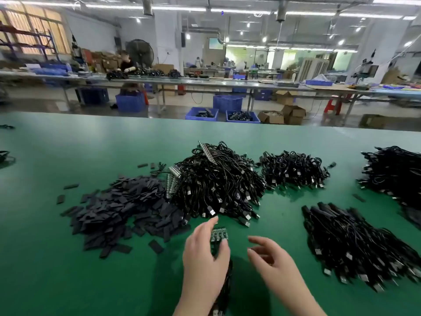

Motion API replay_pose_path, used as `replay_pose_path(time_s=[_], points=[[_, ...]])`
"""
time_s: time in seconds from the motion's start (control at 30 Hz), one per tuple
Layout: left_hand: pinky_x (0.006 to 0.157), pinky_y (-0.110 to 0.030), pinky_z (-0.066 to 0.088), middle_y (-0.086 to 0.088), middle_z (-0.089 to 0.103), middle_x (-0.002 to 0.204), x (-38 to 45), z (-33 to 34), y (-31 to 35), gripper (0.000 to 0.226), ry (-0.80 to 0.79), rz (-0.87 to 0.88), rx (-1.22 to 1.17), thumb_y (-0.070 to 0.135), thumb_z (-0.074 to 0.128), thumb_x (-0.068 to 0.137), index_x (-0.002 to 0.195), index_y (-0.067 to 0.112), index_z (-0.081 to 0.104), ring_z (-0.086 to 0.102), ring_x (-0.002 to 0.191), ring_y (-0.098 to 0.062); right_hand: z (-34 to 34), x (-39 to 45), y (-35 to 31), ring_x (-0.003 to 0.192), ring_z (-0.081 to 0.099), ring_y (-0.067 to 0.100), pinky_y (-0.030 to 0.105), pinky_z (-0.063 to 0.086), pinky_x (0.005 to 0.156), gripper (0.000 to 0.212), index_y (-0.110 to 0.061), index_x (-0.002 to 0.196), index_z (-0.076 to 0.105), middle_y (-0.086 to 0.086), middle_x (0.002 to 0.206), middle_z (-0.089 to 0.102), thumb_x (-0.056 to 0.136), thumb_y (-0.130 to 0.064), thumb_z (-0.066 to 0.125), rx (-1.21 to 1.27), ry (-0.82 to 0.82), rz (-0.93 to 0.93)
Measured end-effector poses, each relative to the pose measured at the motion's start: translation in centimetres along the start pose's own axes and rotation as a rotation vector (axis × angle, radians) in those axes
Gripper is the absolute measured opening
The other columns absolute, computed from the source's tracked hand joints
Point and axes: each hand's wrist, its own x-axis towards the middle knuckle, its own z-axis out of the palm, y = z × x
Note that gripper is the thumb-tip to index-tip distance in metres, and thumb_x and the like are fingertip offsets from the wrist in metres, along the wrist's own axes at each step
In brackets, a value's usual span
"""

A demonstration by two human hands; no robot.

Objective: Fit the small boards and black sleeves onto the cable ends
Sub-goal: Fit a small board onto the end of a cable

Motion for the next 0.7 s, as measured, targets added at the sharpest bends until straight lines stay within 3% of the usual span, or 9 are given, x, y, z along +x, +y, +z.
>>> replay_pose_path(time_s=[0.07, 0.13, 0.2, 0.27, 0.37, 0.47, 0.6, 0.7], points=[[0.101, -0.024, 0.036, 0.025, 0.047, 0.133, 3.7, 2.0, 0.5, 0.037, -0.201, 0.023, 0.136, 0.035, 0.052, 0.094, 0.131, 0.041, 0.051, 0.038, 0.130, -0.002, 1.1, 3.4, 0.0, 0.090, 0.064, -0.001, 0.012, 0.048, 0.075, 0.028, -0.034, 0.121, 0.064, -0.014, 0.101, 0.068, 0.093, -0.035, 0.065, -0.214, 0.073, 0.038], [0.096, -0.033, 0.042, 0.011, 0.051, 0.135, 7.5, 3.7, 0.2, 0.034, -0.391, -0.084, 0.373, 0.040, 0.047, 0.095, 0.128, 0.036, 0.057, 0.042, 0.128, -0.015, 2.4, 6.1, 0.5, 0.106, 0.060, 0.010, 0.024, 0.047, 0.089, 0.039, -0.026, 0.132, 0.058, -0.006, 0.115, 0.063, 0.097, -0.042, 0.057, -0.493, 0.076, -0.004], [0.090, -0.037, 0.047, 0.005, 0.054, 0.130, 9.0, 4.6, -1.7, 0.035, -0.495, -0.097, 0.587, 0.044, 0.043, 0.096, 0.124, 0.032, 0.059, 0.049, 0.120, -0.020, 3.2, 7.5, 1.3, 0.111, 0.057, 0.014, 0.027, 0.044, 0.090, 0.043, -0.030, 0.131, 0.060, -0.007, 0.118, 0.060, 0.096, -0.053, 0.051, -0.665, 0.045, -0.058], [0.087, -0.034, 0.047, 0.008, 0.054, 0.124, 9.1, 4.8, -3.8, 0.035, -0.503, -0.014, 0.683, 0.046, 0.040, 0.098, 0.124, 0.032, 0.058, 0.051, 0.115, -0.016, 3.4, 8.1, 2.3, 0.105, 0.057, 0.012, 0.026, 0.044, 0.085, 0.043, -0.036, 0.124, 0.065, -0.012, 0.109, 0.059, 0.093, -0.062, 0.049, -0.710, 0.031, -0.115], [0.085, -0.024, 0.046, 0.018, 0.051, 0.116, 9.0, 5.1, -6.0, 0.031, -0.415, 0.120, 0.550, 0.045, 0.038, 0.098, 0.119, 0.036, 0.058, 0.047, 0.113, -0.006, 3.7, 8.4, 3.4, 0.093, 0.059, 0.013, 0.027, 0.046, 0.079, 0.040, -0.039, 0.113, 0.072, -0.012, 0.096, 0.060, 0.086, -0.064, 0.056, -0.712, 0.043, -0.205], [0.088, -0.018, 0.044, 0.023, 0.058, 0.111, 8.6, 5.0, -6.4, 0.027, -0.356, 0.158, 0.390, 0.039, 0.044, 0.097, 0.115, 0.038, 0.064, 0.049, 0.109, 0.000, 3.7, 8.0, 3.7, 0.079, 0.062, 0.017, 0.032, 0.049, 0.067, 0.029, -0.034, 0.102, 0.077, -0.009, 0.084, 0.061, 0.080, -0.052, 0.073, -0.694, 0.133, -0.323], [0.088, -0.006, 0.037, 0.031, 0.059, 0.106, 8.2, 4.5, -6.7, 0.025, -0.305, 0.130, 0.183, 0.028, 0.056, 0.094, 0.113, 0.040, 0.066, 0.050, 0.106, 0.009, 3.8, 7.9, 3.7, 0.080, 0.060, 0.016, 0.032, 0.046, 0.068, 0.028, -0.033, 0.107, 0.077, -0.010, 0.087, 0.062, 0.084, -0.049, 0.072, -0.717, 0.140, -0.343], [0.085, -0.011, 0.044, 0.030, 0.059, 0.102, 7.9, 3.9, -7.5, 0.032, -0.331, 0.089, 0.020, 0.020, 0.064, 0.089, 0.108, 0.047, 0.066, 0.055, 0.102, 0.003, 3.8, 7.8, 3.5, 0.083, 0.060, 0.015, 0.033, 0.047, 0.070, 0.032, -0.034, 0.106, 0.076, -0.012, 0.090, 0.062, 0.082, -0.055, 0.071, -0.713, 0.119, -0.346]])
